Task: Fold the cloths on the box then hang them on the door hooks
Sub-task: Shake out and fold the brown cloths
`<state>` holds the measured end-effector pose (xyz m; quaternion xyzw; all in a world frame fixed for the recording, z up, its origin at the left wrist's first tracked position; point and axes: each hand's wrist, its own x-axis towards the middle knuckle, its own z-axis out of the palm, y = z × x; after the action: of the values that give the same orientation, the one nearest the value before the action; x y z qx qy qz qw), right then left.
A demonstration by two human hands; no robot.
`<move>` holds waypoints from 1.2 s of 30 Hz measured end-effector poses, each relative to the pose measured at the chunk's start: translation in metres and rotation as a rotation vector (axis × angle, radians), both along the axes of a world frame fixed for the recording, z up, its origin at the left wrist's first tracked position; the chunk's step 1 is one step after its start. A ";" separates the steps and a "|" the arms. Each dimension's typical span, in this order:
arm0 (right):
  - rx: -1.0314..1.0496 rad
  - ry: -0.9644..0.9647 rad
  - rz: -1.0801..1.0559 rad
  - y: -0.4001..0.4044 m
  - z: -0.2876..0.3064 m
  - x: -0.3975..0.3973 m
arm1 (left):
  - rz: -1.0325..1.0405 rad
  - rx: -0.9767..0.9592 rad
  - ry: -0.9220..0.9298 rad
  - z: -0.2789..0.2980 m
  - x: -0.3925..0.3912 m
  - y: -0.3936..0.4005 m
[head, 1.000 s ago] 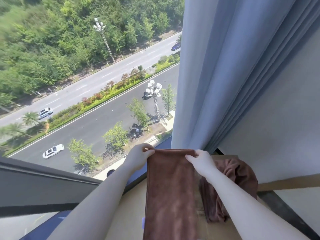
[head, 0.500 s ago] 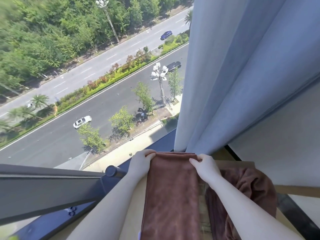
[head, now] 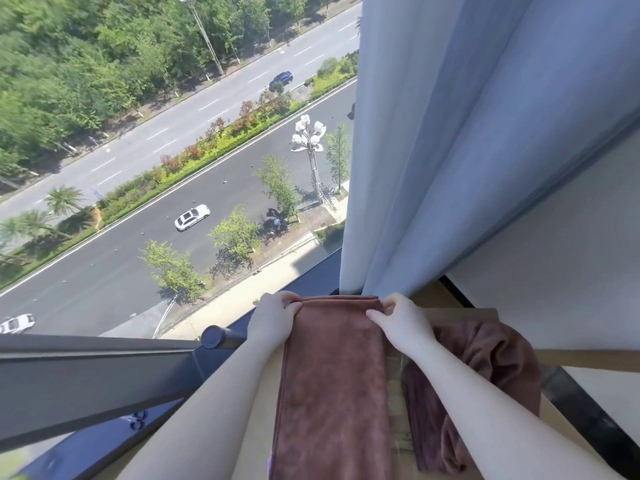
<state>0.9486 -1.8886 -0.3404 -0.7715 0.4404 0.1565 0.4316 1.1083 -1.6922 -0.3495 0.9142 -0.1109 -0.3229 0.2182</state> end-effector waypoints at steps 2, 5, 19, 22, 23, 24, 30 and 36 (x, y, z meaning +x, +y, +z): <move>0.019 -0.056 0.018 -0.010 0.013 -0.012 | -0.009 0.008 -0.077 0.007 -0.006 -0.005; -0.031 -0.195 -0.128 -0.032 0.034 -0.042 | 0.011 -0.159 -0.205 0.029 -0.022 -0.021; -0.139 0.202 -0.210 -0.088 0.011 -0.169 | -0.325 -0.299 0.223 0.045 -0.165 -0.121; -0.160 0.199 -0.209 -0.086 0.017 -0.176 | -0.370 -0.230 0.306 0.037 -0.185 -0.120; -0.155 0.185 -0.209 -0.085 0.022 -0.176 | -0.385 -0.213 0.306 0.038 -0.190 -0.120; -0.152 0.161 -0.209 -0.085 0.029 -0.175 | -0.389 -0.205 0.302 0.038 -0.193 -0.120; 0.020 -0.137 -0.220 -0.080 0.092 -0.166 | -0.355 -0.257 0.279 0.068 -0.192 -0.127; 0.070 -0.256 -0.132 -0.064 0.157 -0.159 | -0.376 -0.392 0.199 0.123 -0.180 -0.124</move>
<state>0.7898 -1.9523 -0.1836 -0.7390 0.4259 0.0434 0.5201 0.9285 -1.8163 -0.2262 0.7819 -0.3170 -0.4183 0.3366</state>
